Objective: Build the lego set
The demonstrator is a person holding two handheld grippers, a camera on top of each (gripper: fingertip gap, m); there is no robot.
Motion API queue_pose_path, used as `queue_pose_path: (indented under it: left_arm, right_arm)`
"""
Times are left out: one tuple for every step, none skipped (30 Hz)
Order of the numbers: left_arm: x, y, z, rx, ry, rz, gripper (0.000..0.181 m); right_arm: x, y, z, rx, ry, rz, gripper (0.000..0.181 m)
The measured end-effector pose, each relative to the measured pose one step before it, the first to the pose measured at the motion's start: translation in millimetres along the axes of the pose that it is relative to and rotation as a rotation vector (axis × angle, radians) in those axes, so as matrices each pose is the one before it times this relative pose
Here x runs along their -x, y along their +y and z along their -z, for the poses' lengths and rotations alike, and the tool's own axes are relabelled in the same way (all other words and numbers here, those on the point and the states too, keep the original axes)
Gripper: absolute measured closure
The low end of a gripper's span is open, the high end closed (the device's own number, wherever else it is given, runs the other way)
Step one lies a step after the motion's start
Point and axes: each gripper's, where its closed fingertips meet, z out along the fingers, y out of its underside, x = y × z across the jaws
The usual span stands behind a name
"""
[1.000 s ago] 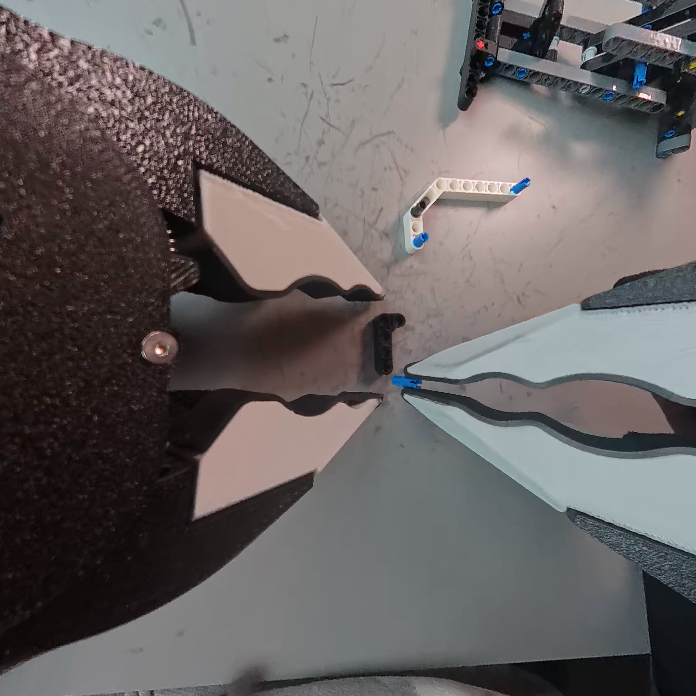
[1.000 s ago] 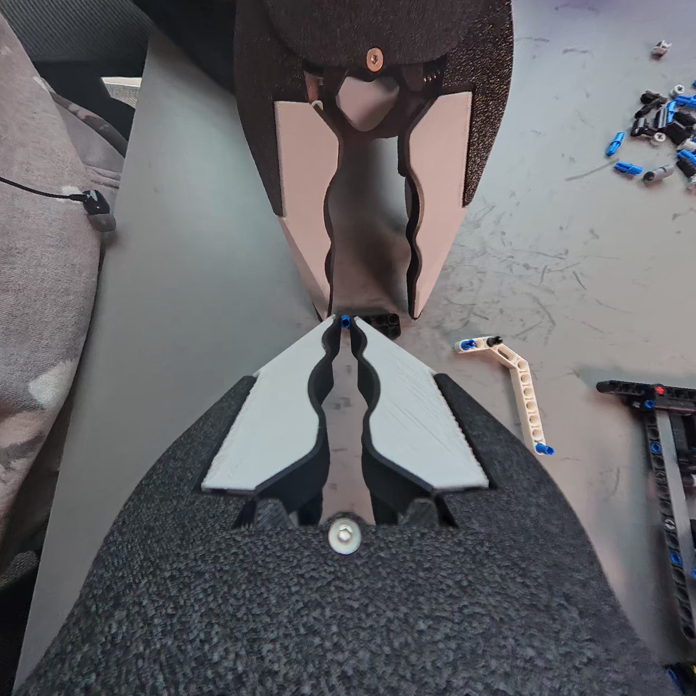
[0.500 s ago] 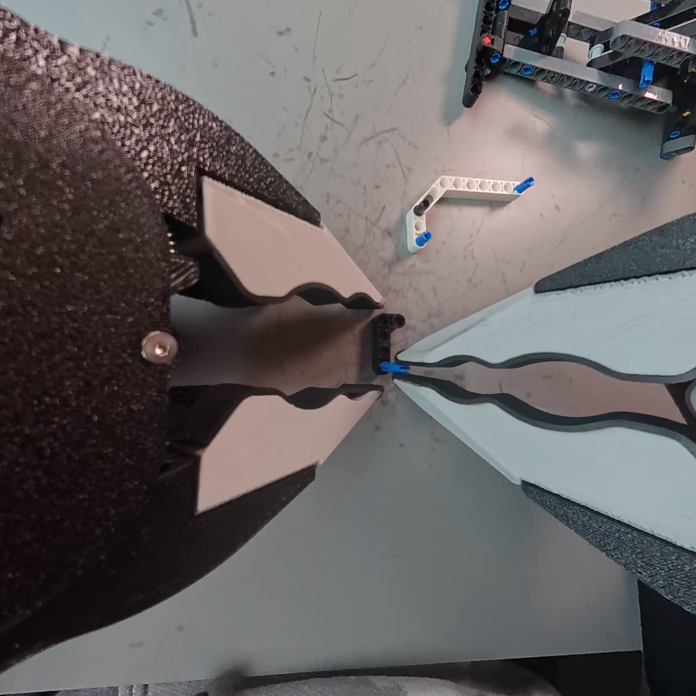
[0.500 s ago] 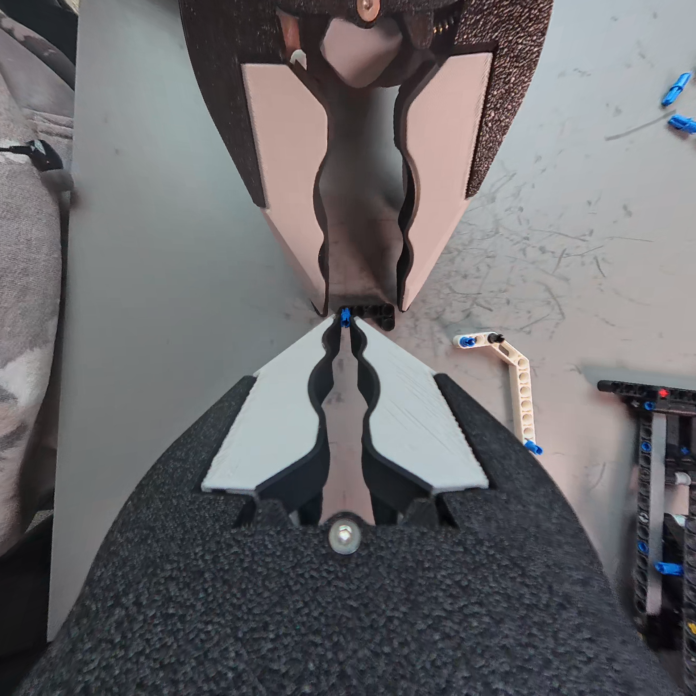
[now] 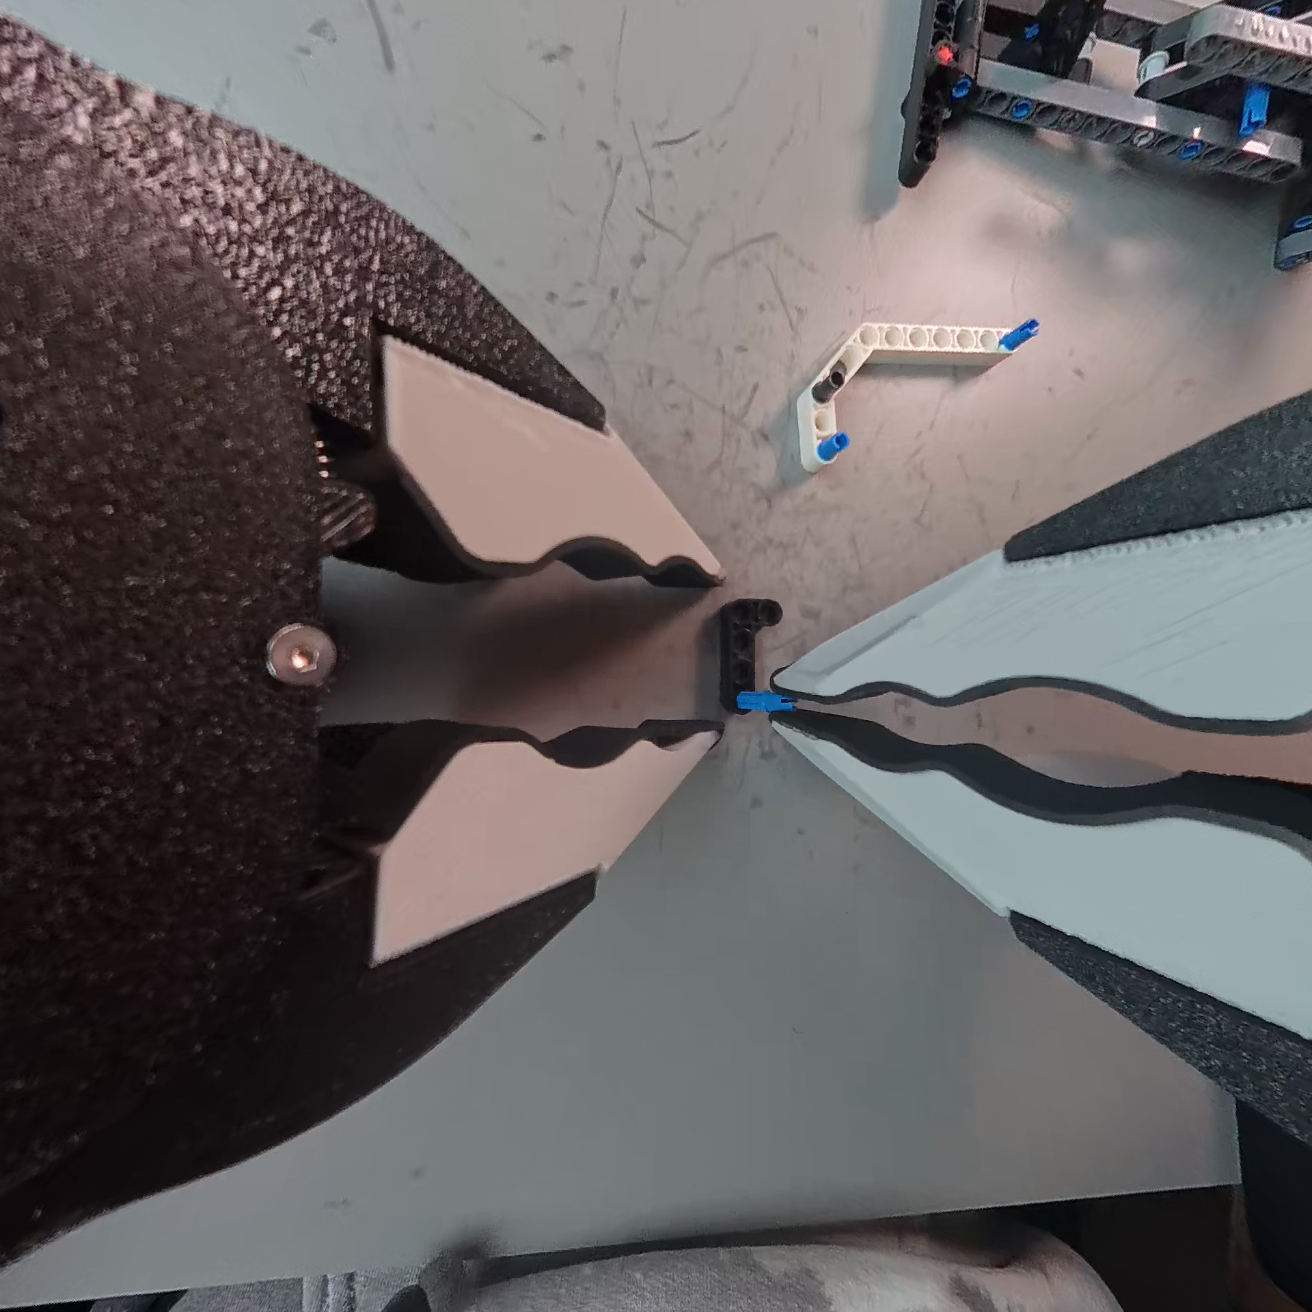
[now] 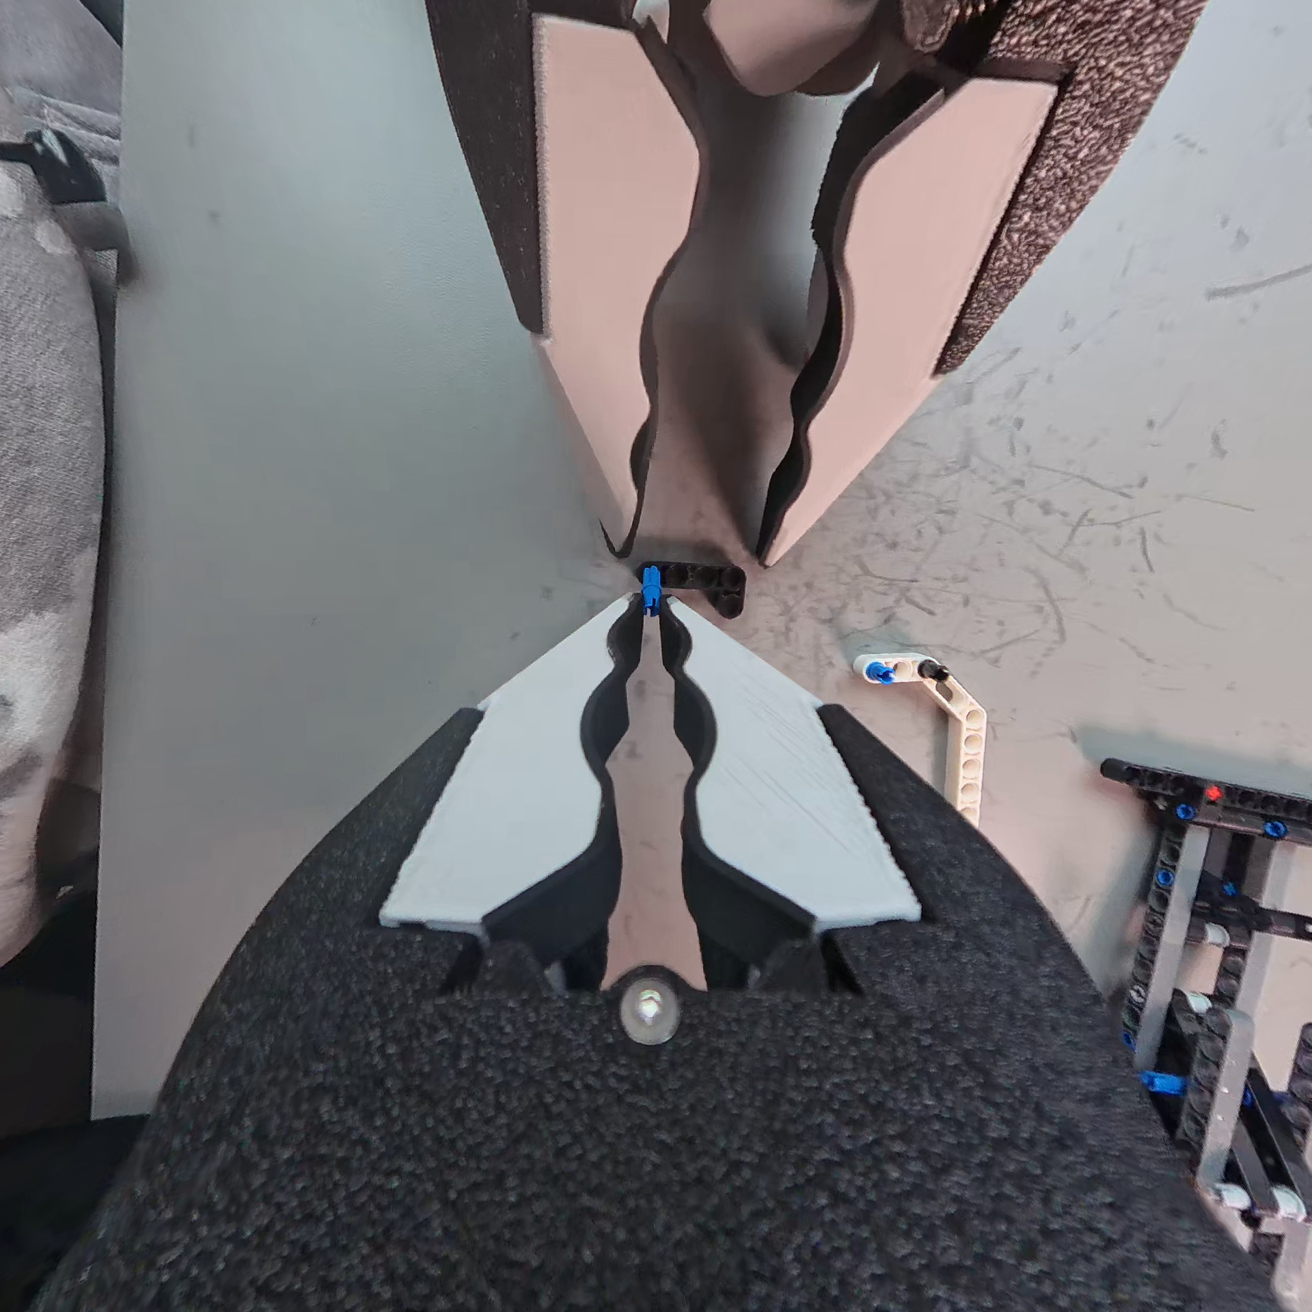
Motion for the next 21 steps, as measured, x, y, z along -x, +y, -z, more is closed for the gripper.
queue_pose_path:
  left_arm:
    - [-0.25, -0.18, -0.14, -0.0006, -0.0010, -0.0014, 0.145]
    - [0.02, -0.39, -0.35, -0.0007, -0.0035, 0.0004, 0.146]
    - [-0.04, -0.64, -0.46, -0.0009, -0.0046, 0.0008, 0.148]
    - [-0.08, -0.72, -0.56, -0.0005, -0.0054, -0.0008, 0.150]
    - [0.47, -0.45, -0.15, 0.0000, -0.0089, -0.0045, 0.151]
    - [0.56, 0.13, 0.87, 0.0021, -0.0061, -0.0075, 0.152]
    - [1.07, -0.35, 2.31, -0.0029, -0.0053, -0.0051, 0.152]
    - [0.27, -1.87, 3.44, -0.0144, 0.0034, 0.0024, 0.153]
    - [-1.43, -3.90, 4.04, -0.0254, 0.0155, 0.0088, 0.156]
    - [-2.21, -5.08, 3.62, -0.0312, 0.0188, 0.0082, 0.161]
    - [-2.49, -4.35, 2.45, -0.0248, 0.0175, 0.0055, 0.165]
    - [-2.39, -2.42, 1.02, -0.0121, 0.0155, 0.0026, 0.168]
    - [-1.66, -0.72, 0.02, -0.0028, 0.0098, -0.0001, 0.170]
    - [-1.05, 0.21, -0.40, 0.0013, 0.0046, -0.0015, 0.172]
    - [-0.84, -0.41, -0.03, -0.0032, 0.0042, -0.0001, 0.176]
    - [0.43, -0.12, 0.19, -0.0014, -0.0016, 0.0015, 0.176]
    - [0.08, -0.50, 0.72, -0.0031, 0.0013, 0.0013, 0.176]
    - [-0.45, -0.85, 1.05, -0.0057, 0.0048, 0.0007, 0.176]
    - [-0.32, -1.03, 1.55, -0.0064, 0.0030, -0.0009, 0.175]
    - [0.27, -0.50, 1.67, -0.0025, 0.0000, -0.0010, 0.170]
    - [0.35, 0.89, 1.27, 0.0055, 0.0002, 0.0004, 0.165]
  right_arm:
    - [0.14, 0.05, -0.29, 0.0100, -0.0029, 0.0064, 0.177]
    - [0.06, 0.00, 0.13, 0.0089, -0.0025, 0.0061, 0.177]
    - [-0.06, -0.26, 0.21, 0.0061, -0.0014, 0.0062, 0.177]
    - [-0.14, -0.45, 0.30, 0.0030, -0.0007, 0.0044, 0.177]
    - [-0.29, -0.65, 0.48, -0.0009, 0.0006, 0.0026, 0.177]
    - [-0.35, -0.56, 0.68, -0.0035, 0.0007, 0.0008, 0.177]
    - [-0.41, -0.64, 1.13, -0.0079, 0.0020, -0.0009, 0.177]
    - [-0.93, -0.41, 1.19, -0.0094, 0.0042, -0.0052, 0.177]
    - [-0.94, -0.20, 1.29, -0.0097, 0.0056, -0.0062, 0.177]
    - [-1.03, -1.06, 1.35, -0.0159, 0.0076, -0.0047, 0.177]
    - [0.20, -2.07, 1.16, -0.0195, 0.0013, -0.0058, 0.177]
    - [0.56, -2.73, 1.02, -0.0209, 0.0010, -0.0043, 0.177]
    - [0.32, -2.71, 0.95, -0.0176, 0.0025, -0.0021, 0.177]
    - [-0.21, -2.44, 0.76, -0.0155, 0.0054, 0.0000, 0.177]
    - [-0.70, -0.29, 0.47, -0.0027, 0.0075, 0.0013, 0.177]
    - [-0.49, -0.18, 0.21, -0.0056, 0.0050, 0.0029, 0.177]
    - [-0.45, -0.44, 0.40, -0.0089, 0.0035, -0.0015, 0.177]
    - [0.24, -0.85, 0.66, -0.0134, -0.0015, -0.0056, 0.178]
    - [0.22, -1.34, 1.13, -0.0167, -0.0022, -0.0061, 0.178]
    - [0.65, -1.88, 1.39, -0.0193, -0.0031, -0.0059, 0.177]
    - [0.34, -2.66, 1.72, -0.0222, -0.0011, -0.0061, 0.178]
